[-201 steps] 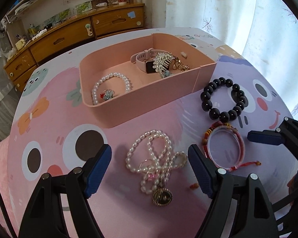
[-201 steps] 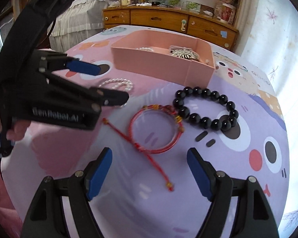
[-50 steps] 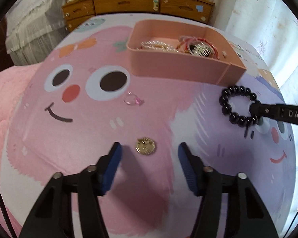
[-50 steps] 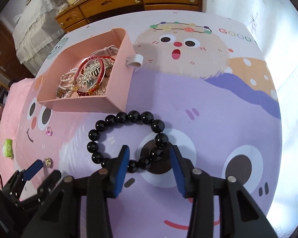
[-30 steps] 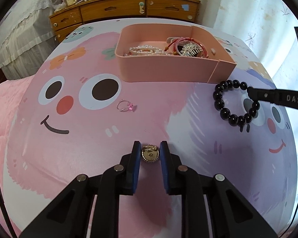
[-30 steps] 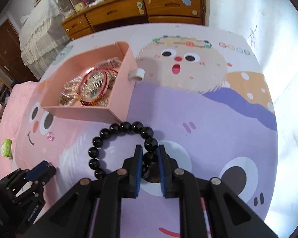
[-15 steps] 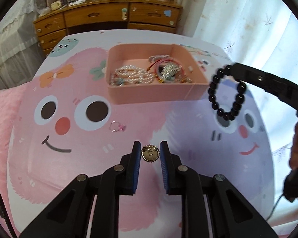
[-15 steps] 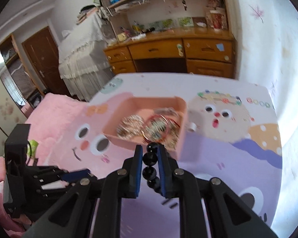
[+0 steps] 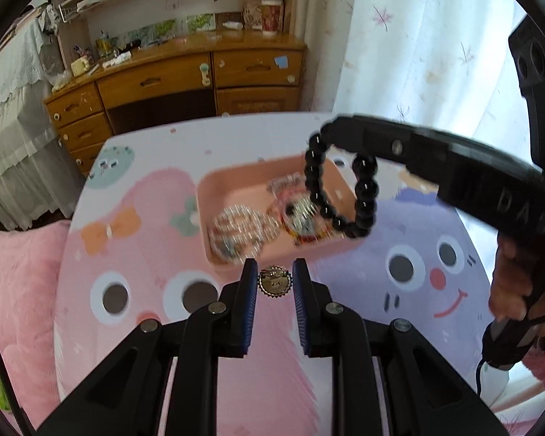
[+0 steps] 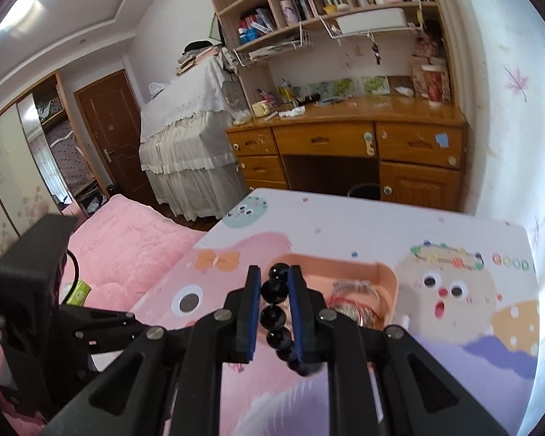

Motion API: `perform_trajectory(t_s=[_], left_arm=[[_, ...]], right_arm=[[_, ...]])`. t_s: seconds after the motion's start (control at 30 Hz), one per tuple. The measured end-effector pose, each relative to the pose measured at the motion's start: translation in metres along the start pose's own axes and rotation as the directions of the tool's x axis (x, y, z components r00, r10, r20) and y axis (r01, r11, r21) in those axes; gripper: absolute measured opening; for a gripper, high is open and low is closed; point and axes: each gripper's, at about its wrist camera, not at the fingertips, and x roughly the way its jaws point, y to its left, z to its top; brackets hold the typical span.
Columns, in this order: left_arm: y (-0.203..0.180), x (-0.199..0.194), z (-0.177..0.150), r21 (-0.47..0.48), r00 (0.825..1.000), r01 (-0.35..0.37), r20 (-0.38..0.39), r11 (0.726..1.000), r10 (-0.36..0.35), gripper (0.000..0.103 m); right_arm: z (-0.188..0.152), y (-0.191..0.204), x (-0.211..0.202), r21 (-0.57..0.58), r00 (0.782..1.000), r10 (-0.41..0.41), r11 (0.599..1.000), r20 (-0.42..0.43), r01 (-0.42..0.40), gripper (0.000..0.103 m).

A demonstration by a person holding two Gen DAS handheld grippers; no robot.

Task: Organize jewelry
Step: 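Drop the pendant into the pink box with the left tool while the right tool drops the bracelet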

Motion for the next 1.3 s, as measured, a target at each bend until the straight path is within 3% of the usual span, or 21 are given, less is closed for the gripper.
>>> perform_trajectory(t_s=[0.3, 0.33, 0.37, 0.43, 0.47, 0.57, 0.73, 0.97, 1.17, 1.3], left_arm=[[0.022, 0.026, 0.030, 0.026, 0.998, -0.005, 0.066, 1.000, 0.004, 0.018], [0.025, 0.030, 0.033, 0.019, 0.998, 0.011, 0.066, 1.000, -0.012, 0.022], [0.028, 0.035, 0.035, 0.012, 0.998, 0.029, 0.060, 1.000, -0.030, 0.029], [0.034, 0.043, 0.039, -0.012, 0.998, 0.043, 0.049, 0.999, -0.042, 0.082], [0.036, 0.043, 0.038, -0.023, 0.998, 0.039, 0.054, 0.999, -0.038, 0.084], [0.043, 0.041, 0.037, -0.037, 0.996, 0.070, 0.061, 0.997, -0.068, 0.085], [0.056, 0.046, 0.026, -0.042, 0.999, 0.036, -0.004, 0.998, -0.037, 0.085], [0.071, 0.048, -0.009, -0.099, 0.990, 0.105, -0.083, 0.990, -0.113, 0.085], [0.068, 0.049, -0.040, -0.087, 0.978, 0.190, -0.074, 0.978, -0.197, 0.085], [0.058, 0.058, -0.052, -0.017, 0.978, 0.183, -0.094, 0.983, -0.184, 0.082]], right_arm=[[0.009, -0.001, 0.030, 0.002, 1.000, -0.017, 1.000, -0.016, 0.017, 0.015], [0.009, -0.002, 0.032, 0.008, 0.999, -0.024, 1.000, -0.022, 0.024, 0.016], [0.010, -0.005, 0.035, 0.022, 0.999, -0.038, 0.999, -0.034, 0.039, 0.017], [0.010, -0.008, 0.038, 0.041, 0.997, -0.060, 0.997, -0.052, 0.062, 0.022], [0.009, -0.011, 0.038, 0.056, 0.995, -0.081, 0.995, -0.057, 0.084, 0.026], [0.004, -0.016, 0.034, 0.085, 0.992, -0.109, 0.990, -0.060, 0.114, 0.028], [-0.013, -0.018, 0.032, 0.114, 0.980, -0.159, 0.978, -0.116, 0.173, 0.031], [-0.047, -0.014, 0.026, 0.208, 0.967, -0.166, 0.956, -0.193, 0.206, 0.052], [-0.081, 0.005, 0.025, 0.165, 0.918, -0.300, 0.923, -0.259, 0.348, 0.054], [-0.099, 0.018, 0.024, 0.137, 0.893, -0.355, 0.905, -0.278, 0.402, 0.055]])
